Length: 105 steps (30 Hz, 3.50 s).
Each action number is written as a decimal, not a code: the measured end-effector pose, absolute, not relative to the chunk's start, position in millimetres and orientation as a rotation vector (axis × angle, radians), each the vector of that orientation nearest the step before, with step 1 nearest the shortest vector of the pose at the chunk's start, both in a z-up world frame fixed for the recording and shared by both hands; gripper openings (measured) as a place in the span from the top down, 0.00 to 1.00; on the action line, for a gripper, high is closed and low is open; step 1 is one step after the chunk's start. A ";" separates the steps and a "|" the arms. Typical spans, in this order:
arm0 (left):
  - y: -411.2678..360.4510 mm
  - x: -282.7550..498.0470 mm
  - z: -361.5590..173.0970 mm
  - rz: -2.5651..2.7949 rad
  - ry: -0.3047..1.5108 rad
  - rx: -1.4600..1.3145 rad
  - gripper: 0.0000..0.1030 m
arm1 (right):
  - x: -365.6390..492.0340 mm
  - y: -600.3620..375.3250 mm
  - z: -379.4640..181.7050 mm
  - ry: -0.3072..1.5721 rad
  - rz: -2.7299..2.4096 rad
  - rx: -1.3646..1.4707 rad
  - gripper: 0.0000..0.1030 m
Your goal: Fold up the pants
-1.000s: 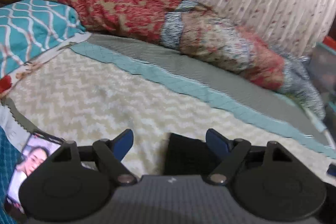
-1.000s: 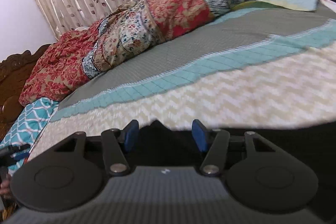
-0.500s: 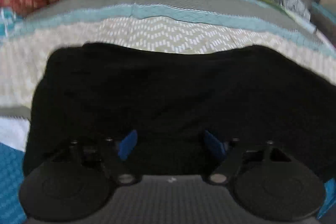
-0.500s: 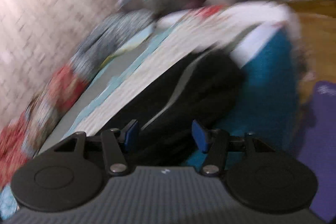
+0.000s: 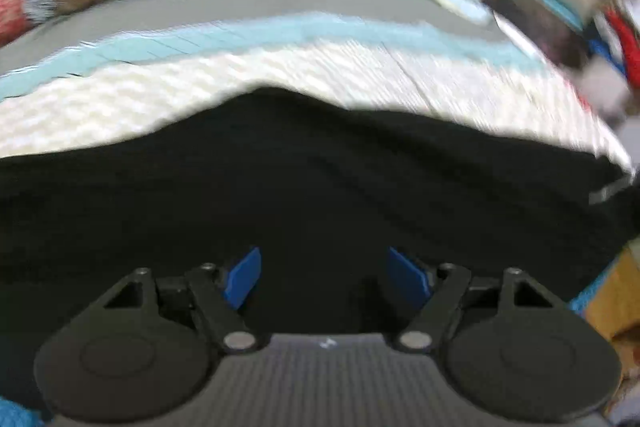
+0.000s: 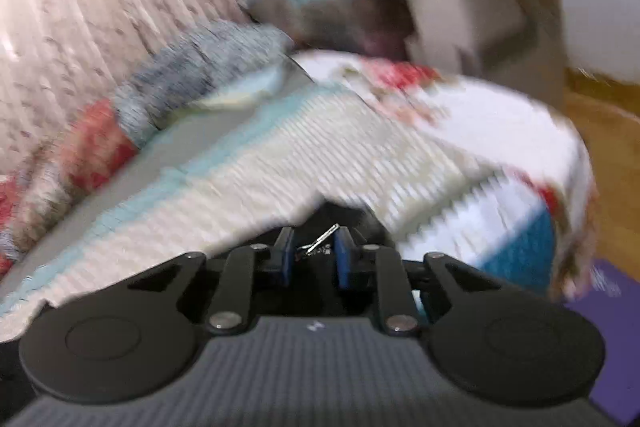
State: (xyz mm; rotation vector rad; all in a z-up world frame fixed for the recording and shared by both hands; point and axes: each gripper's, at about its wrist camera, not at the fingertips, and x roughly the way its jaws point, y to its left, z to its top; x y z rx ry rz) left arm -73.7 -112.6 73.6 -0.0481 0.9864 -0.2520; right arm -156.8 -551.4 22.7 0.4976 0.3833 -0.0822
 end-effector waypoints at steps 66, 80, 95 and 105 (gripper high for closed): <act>21.2 -170.1 107.4 -0.116 0.902 -0.405 0.26 | -199.4 -295.0 34.5 0.434 0.516 -0.032 0.38; 78.4 -191.8 93.0 0.159 0.925 -0.386 0.26 | -172.3 -243.5 13.4 0.602 0.310 0.142 0.50; 30.9 -186.5 65.3 0.156 1.021 -0.212 0.25 | -206.9 -187.0 24.8 0.721 0.333 0.377 0.49; 25.1 -194.5 56.7 0.180 1.003 -0.170 0.15 | -203.5 -166.4 8.2 0.861 0.305 0.438 0.49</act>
